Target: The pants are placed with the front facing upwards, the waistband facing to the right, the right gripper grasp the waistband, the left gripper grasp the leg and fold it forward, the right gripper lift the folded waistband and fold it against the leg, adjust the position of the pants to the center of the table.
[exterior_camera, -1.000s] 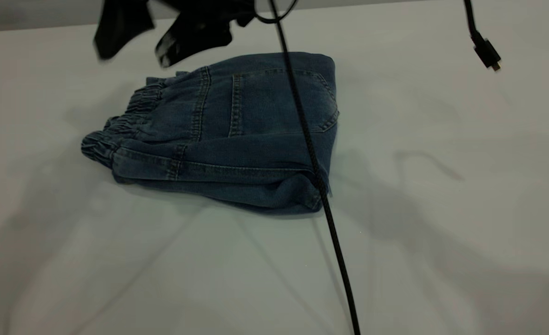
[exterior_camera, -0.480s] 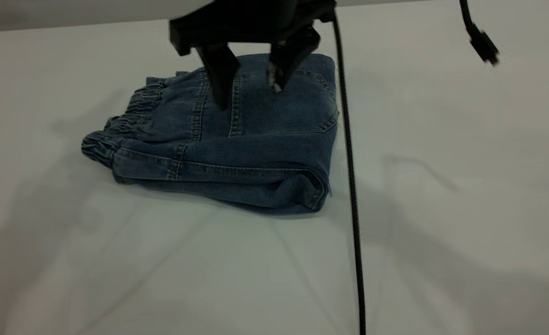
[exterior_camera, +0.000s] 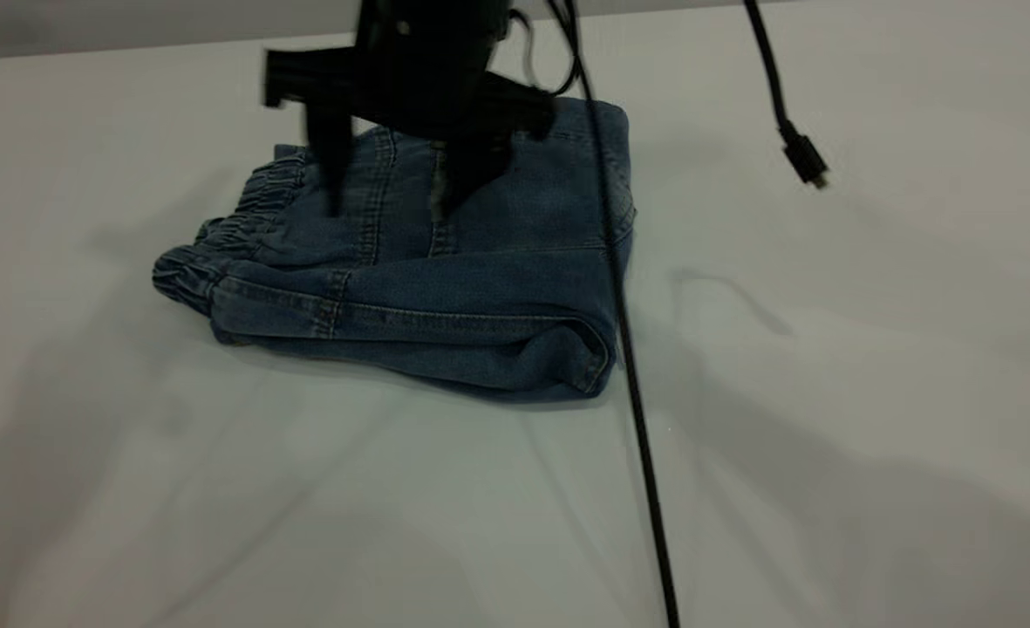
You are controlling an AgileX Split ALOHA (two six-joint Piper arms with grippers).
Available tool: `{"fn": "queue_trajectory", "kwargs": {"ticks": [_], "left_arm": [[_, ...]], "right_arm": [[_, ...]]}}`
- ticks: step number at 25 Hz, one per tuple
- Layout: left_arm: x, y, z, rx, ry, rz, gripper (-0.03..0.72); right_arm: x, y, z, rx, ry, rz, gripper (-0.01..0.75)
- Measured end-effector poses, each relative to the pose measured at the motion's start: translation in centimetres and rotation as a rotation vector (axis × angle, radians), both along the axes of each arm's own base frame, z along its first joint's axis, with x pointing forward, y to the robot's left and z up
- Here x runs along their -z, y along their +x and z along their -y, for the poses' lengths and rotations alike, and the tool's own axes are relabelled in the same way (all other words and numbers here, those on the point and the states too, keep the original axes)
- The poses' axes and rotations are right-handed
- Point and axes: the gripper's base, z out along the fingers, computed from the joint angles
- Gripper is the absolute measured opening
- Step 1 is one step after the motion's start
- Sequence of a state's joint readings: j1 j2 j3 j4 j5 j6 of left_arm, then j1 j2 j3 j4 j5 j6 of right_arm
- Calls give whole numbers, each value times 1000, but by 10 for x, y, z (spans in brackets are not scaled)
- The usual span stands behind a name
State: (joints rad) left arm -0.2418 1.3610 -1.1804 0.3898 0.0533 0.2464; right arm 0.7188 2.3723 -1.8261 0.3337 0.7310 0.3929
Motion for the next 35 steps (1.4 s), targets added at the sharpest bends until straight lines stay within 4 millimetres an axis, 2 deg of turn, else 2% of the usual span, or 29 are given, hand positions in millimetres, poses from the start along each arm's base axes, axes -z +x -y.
{"fn": "queue_trajectory", "kwargs": {"ticks": [3,6,11,13,17,25,31,33,35], "left_arm": [[0,0,0,0,-1,1,309],[0,0,0,0,-3,0,309],[-2,-2,-1,-4,-11,-1,309],[-4,-4,-1,-5,-30,5,309],[-8,-7,-2,-4,-29,17,309],[-8,-7,-2,-3,-29,20,309],[-10,-8,-2,-1,-31,27,309],[-10,-8,-2,-2,-34,26,309],[-10,-8,-2,-3,-42,25,309]], "right_arm": [[8,3,-9,97,49,-92,473],[23,3,-18,207,81,-200,473],[49,1,-26,224,61,-243,472],[51,0,-26,220,54,-256,472],[53,-5,-24,160,19,-283,470],[51,-16,-18,-76,-73,-311,470],[51,-21,-2,-215,-252,-329,470],[47,-21,1,-233,-293,-327,470],[35,-17,0,-237,-285,-292,470]]}}
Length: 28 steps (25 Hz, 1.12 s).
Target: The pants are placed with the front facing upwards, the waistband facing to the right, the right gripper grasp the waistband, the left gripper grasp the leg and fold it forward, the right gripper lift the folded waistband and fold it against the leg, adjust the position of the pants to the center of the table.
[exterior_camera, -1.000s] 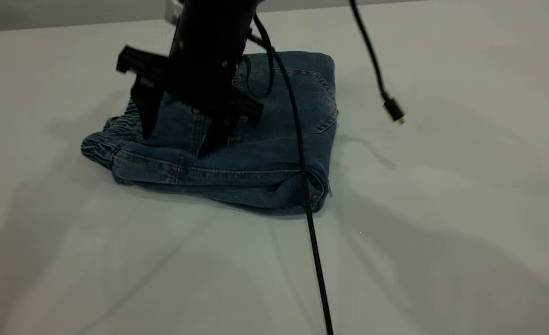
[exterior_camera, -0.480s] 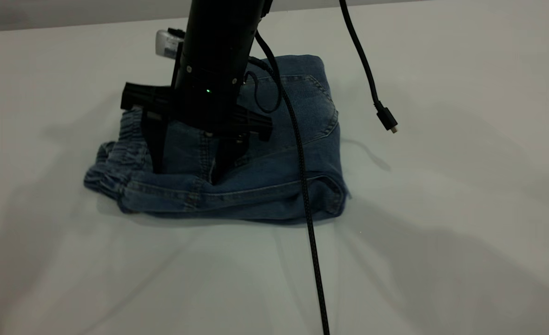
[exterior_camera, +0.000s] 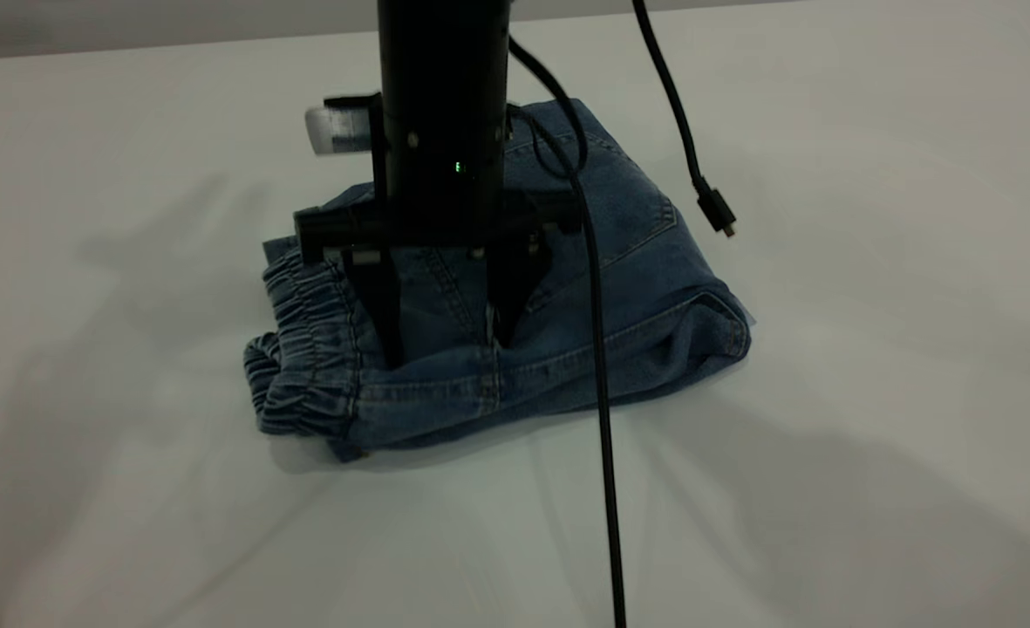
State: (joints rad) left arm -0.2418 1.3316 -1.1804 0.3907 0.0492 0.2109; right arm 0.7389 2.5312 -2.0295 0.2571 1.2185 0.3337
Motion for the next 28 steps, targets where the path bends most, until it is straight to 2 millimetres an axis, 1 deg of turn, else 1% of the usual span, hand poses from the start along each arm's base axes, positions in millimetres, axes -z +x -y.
{"fn": "queue_trajectory", "kwargs": {"ticks": [2,7,10,11,13,16,17,18,20,21,23,24,25,27,28], "left_arm": [[-1,-1,0,-1,-12,1,309],[-10,-9,-1,2,-19,30,309],[-17,-16,-3,2,-25,54,309],[-20,-19,-4,0,-28,59,309],[-25,-26,-6,-3,-39,67,309],[-36,-39,-10,-10,-45,92,309],[-40,-45,-10,-8,-48,102,309],[-44,-51,-10,-5,-52,112,309],[-52,-65,-10,2,-84,120,309],[-57,-73,-10,8,-112,121,309],[-62,-88,-9,17,-165,106,309],[-65,-96,-9,22,-179,98,309],[-66,-103,-9,21,-179,85,309],[-67,-116,-12,14,-169,53,309],[-69,-123,-13,17,-157,50,309]], "right_arm": [[-18,6,-5,2,45,54,470],[-77,20,-14,-15,128,201,470],[-122,26,-17,-44,204,324,470],[-142,26,-17,-52,239,362,468],[-179,22,-13,-76,299,433,462],[-223,12,-4,-118,353,515,450],[-239,7,0,-133,371,545,447],[-260,0,6,-145,397,584,442],[-292,-12,16,-172,446,640,435],[-314,-22,24,-185,482,677,430],[-346,-39,37,-214,538,733,426],[-367,-52,46,-230,568,778,425],[-382,-62,52,-249,584,817,425],[-413,-90,68,-282,634,883,423],[-425,-104,76,-297,654,905,423]]}}
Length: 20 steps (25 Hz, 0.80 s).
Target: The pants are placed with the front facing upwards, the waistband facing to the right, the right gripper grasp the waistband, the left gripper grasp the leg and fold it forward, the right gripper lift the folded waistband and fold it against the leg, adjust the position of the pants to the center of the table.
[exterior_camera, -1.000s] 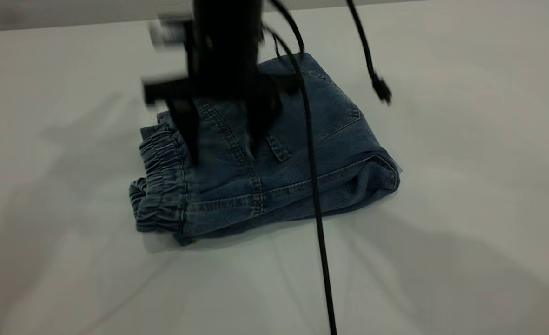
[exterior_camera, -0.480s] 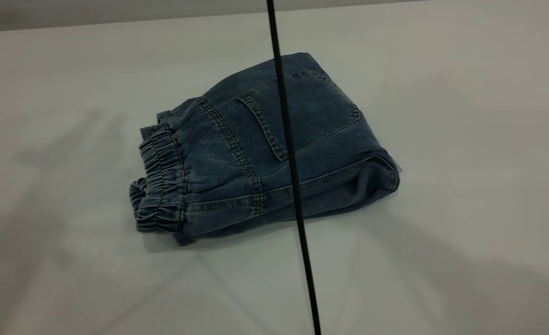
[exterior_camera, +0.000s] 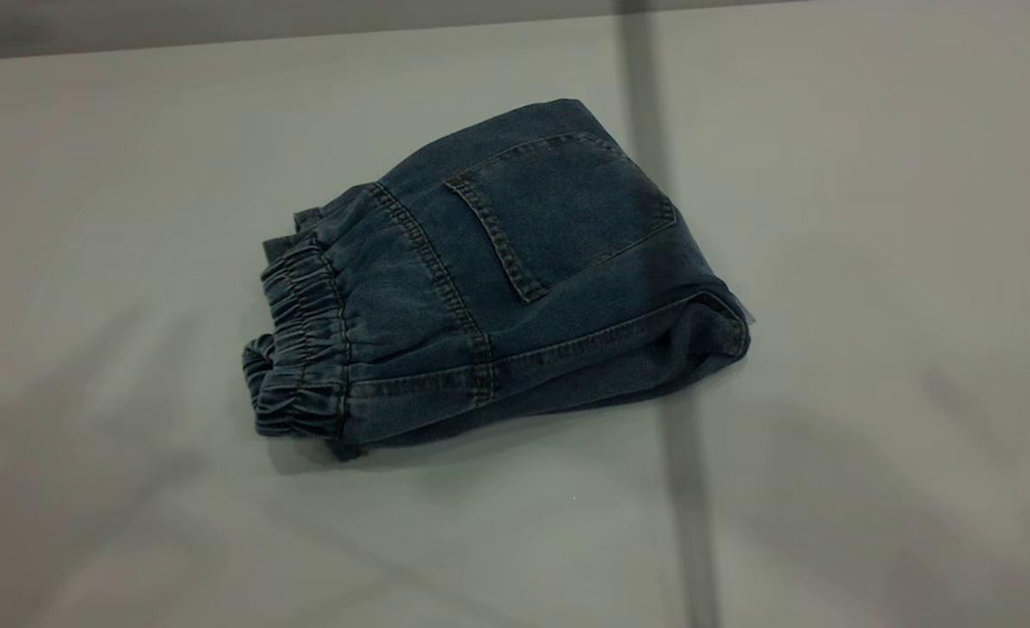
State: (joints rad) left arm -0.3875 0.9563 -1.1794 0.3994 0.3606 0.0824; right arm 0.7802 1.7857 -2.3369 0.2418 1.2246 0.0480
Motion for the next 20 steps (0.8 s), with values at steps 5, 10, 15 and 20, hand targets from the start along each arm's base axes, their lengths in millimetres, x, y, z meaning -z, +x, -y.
{"fn": "queue_trajectory", "kwargs": {"ticks": [5,10,15,20], "left_arm": [[-2,-32,-10,-7,13,-62,309],[8,-60,-25,-40,-31,-241,309],[28,-81,-23,28,-88,-485,309],[69,-103,-13,190,-86,-694,309]], "right_arm": [[-28,-58,42,-40,25,47,423],[-19,-106,102,7,-35,72,423],[19,-146,163,79,-155,137,423],[78,-190,210,88,-166,96,423]]}}
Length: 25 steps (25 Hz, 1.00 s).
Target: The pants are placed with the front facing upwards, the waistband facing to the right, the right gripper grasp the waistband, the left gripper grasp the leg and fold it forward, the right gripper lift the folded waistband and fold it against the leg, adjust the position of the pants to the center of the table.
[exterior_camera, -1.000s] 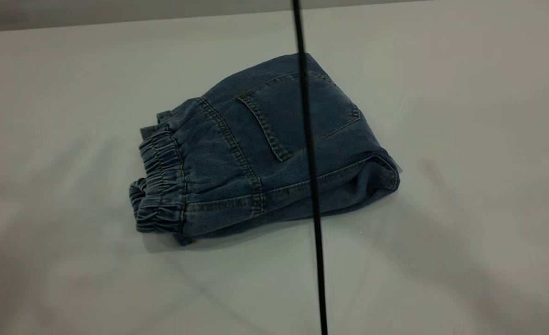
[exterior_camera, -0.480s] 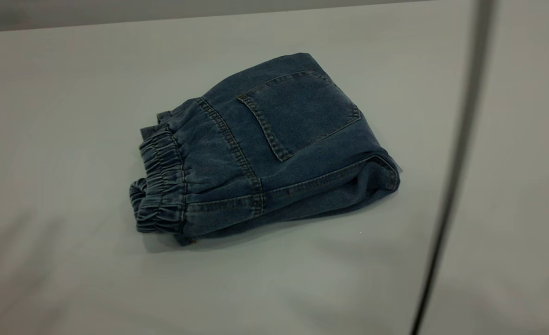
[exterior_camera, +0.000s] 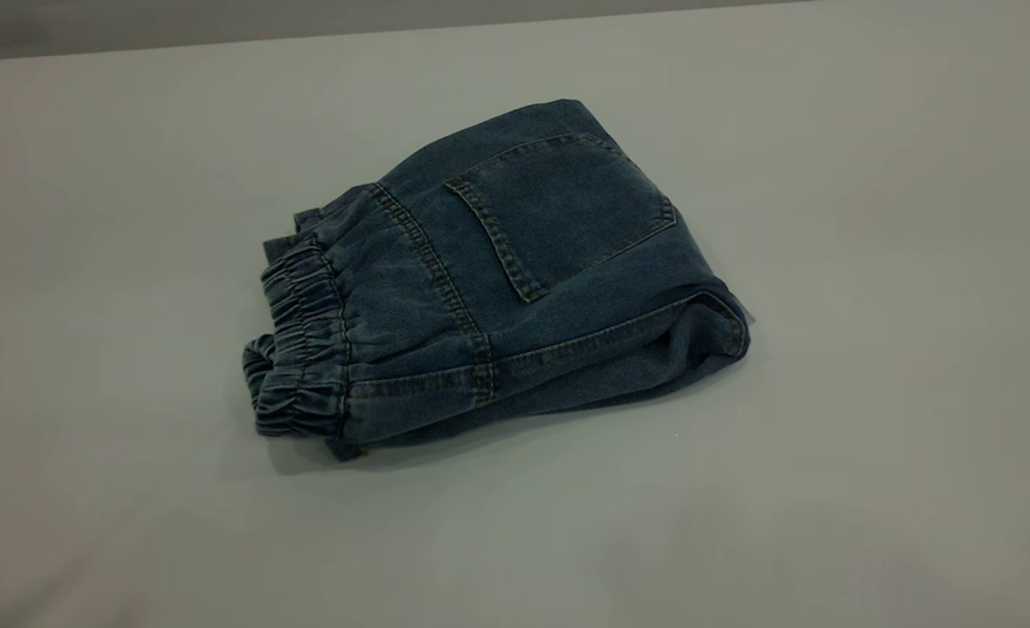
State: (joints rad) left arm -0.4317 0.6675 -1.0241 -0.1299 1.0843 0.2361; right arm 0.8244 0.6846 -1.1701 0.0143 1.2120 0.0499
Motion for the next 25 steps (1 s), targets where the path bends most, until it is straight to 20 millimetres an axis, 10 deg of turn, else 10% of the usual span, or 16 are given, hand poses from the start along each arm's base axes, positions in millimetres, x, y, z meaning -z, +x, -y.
{"fn": "queue_trajectory", "kwargs": {"ticks": [11,25], "left_arm": [[92,-48,-15,7,-137,19,309],[119,-78,-30,-11,-120,-25,309]], "right_arm": [[137,-44,47,2,47,33,423],[154,-44,47,2,48,22,423]]}}
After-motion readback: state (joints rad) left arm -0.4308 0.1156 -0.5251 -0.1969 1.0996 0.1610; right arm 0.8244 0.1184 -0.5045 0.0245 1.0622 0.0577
